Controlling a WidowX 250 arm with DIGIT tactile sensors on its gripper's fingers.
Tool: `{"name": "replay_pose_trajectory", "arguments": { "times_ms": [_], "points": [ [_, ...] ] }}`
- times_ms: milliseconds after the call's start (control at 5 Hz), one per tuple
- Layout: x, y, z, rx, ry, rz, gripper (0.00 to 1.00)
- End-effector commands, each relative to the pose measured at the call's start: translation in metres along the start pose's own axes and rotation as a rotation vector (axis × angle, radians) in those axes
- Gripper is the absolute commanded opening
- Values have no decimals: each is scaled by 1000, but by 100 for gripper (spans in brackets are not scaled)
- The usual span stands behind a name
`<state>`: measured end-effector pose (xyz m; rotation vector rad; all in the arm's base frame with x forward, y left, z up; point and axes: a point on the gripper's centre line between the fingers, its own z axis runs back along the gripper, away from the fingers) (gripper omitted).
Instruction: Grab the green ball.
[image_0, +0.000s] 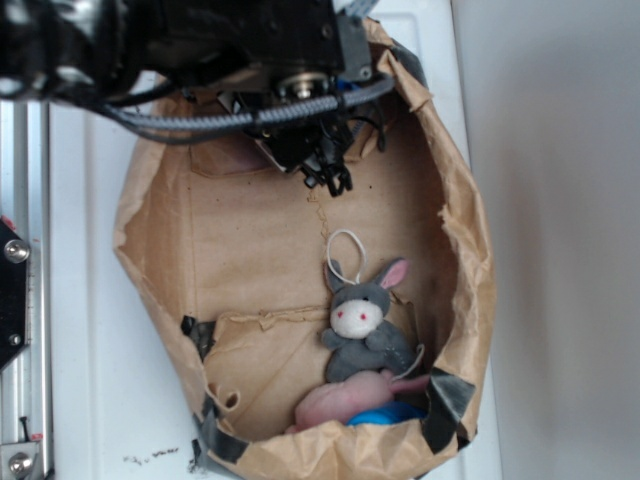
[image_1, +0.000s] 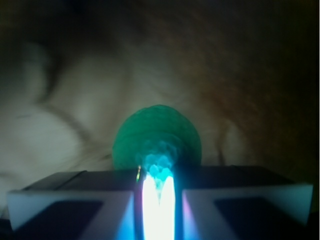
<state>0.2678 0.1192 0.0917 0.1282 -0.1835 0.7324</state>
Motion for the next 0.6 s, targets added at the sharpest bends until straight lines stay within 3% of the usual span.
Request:
{"name": "replay_pose_trajectory", "arguments": {
  "times_ms": [0, 400],
  "points": [
    [14, -8, 59, -215, -96, -104, 0],
    [24, -18, 79, -283, -52, -177, 0]
  ]
}}
